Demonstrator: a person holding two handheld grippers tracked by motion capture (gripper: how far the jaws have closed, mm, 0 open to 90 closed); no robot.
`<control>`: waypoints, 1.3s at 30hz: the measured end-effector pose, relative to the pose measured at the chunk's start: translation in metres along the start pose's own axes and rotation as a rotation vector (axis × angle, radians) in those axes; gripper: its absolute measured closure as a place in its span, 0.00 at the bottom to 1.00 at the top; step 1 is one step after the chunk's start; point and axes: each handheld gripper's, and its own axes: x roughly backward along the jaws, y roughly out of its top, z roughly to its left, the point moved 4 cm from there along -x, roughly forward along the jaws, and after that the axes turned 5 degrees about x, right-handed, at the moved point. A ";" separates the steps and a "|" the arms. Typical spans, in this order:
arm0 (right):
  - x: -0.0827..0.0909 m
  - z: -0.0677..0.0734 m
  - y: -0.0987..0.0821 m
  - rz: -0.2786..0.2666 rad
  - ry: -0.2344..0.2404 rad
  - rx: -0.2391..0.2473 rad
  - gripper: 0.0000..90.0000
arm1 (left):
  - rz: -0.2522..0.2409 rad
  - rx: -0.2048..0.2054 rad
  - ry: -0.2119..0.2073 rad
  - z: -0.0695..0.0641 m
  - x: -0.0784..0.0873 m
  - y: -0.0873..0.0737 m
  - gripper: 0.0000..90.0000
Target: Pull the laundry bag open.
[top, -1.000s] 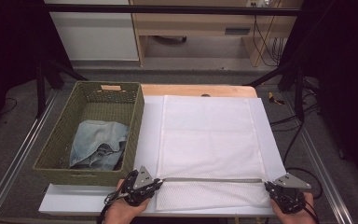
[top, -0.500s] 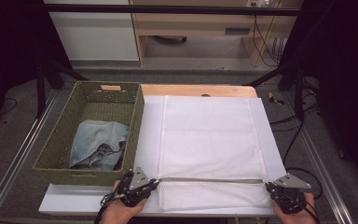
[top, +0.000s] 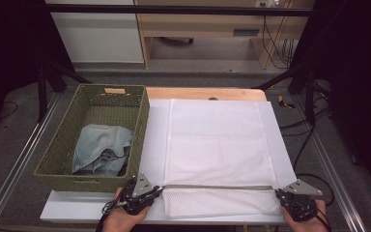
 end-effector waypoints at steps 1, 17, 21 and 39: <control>0.000 0.000 0.000 0.000 0.001 -0.001 0.96 | -0.001 -0.004 0.001 0.000 0.001 0.001 0.91; -0.001 -0.002 -0.002 0.018 -0.005 -0.011 0.96 | 0.034 -0.042 0.017 -0.001 0.000 -0.006 0.91; -0.001 -0.002 -0.002 0.018 -0.005 -0.012 0.96 | 0.030 -0.035 0.014 -0.001 0.000 -0.006 0.91; 0.002 0.002 0.005 -0.070 0.001 -0.021 0.60 | -0.032 0.027 -0.037 0.002 0.004 -0.004 0.90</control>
